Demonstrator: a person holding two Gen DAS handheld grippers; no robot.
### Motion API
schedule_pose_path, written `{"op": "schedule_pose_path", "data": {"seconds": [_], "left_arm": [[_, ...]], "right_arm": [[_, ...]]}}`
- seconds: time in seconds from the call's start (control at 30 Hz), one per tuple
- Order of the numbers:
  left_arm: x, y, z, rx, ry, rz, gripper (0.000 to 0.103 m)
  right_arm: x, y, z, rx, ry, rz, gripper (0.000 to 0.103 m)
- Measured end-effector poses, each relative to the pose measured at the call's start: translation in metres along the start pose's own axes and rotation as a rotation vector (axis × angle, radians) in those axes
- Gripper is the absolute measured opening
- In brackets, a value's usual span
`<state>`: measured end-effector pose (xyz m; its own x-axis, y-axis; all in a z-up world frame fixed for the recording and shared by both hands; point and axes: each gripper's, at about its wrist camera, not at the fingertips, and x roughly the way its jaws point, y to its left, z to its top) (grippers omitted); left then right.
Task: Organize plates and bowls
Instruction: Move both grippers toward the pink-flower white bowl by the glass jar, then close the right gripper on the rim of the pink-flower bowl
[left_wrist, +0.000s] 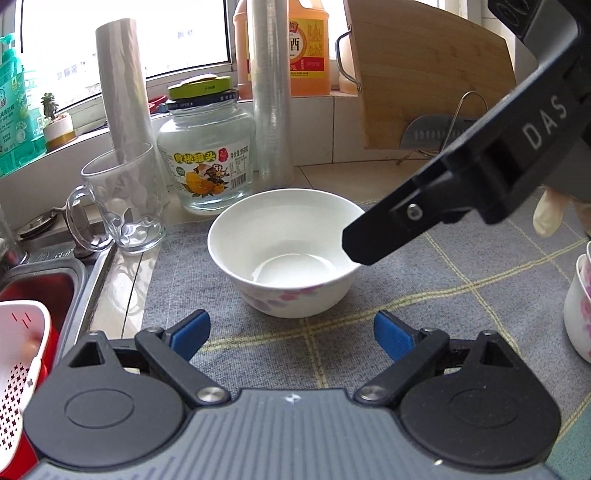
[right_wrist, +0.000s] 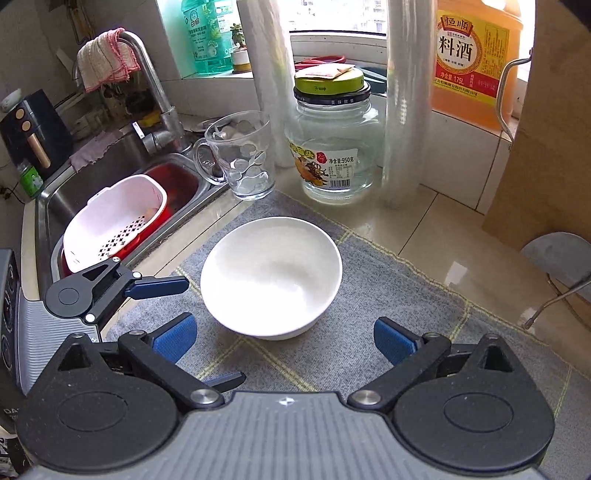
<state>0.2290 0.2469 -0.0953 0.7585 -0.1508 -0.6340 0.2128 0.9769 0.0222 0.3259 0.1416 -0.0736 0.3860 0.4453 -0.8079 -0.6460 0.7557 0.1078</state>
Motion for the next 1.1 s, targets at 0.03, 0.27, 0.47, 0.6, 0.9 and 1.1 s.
{"op": "schedule_pose_path", "data": {"seconds": [0.03, 0.27, 0.47, 0.6, 0.9, 1.1], "left_arm": [[0.002, 0.001, 0.0, -0.003, 0.003, -0.004, 0.095], [0.012, 0.001, -0.003, -0.007, 0.03, -0.034, 0.095], [0.018, 0.001, -0.006, -0.004, 0.051, -0.046, 0.095], [0.019, 0.002, -0.007, -0.007, 0.05, -0.049, 0.095], [0.021, 0.006, -0.005, -0.008, 0.042, -0.061, 0.097], [0.015, 0.004, -0.005, 0.011, 0.007, -0.043, 0.097]], "right_arm": [[0.004, -0.001, 0.001, -0.002, 0.01, -0.004, 0.103], [0.037, -0.011, -0.003, 0.035, 0.137, 0.056, 0.103], [0.05, -0.021, -0.012, 0.085, 0.199, 0.098, 0.103], [0.049, -0.028, -0.014, 0.119, 0.19, 0.126, 0.103], [0.046, -0.034, -0.015, 0.144, 0.178, 0.149, 0.103], [0.031, -0.027, 0.002, 0.068, 0.09, 0.131, 0.103]]}}
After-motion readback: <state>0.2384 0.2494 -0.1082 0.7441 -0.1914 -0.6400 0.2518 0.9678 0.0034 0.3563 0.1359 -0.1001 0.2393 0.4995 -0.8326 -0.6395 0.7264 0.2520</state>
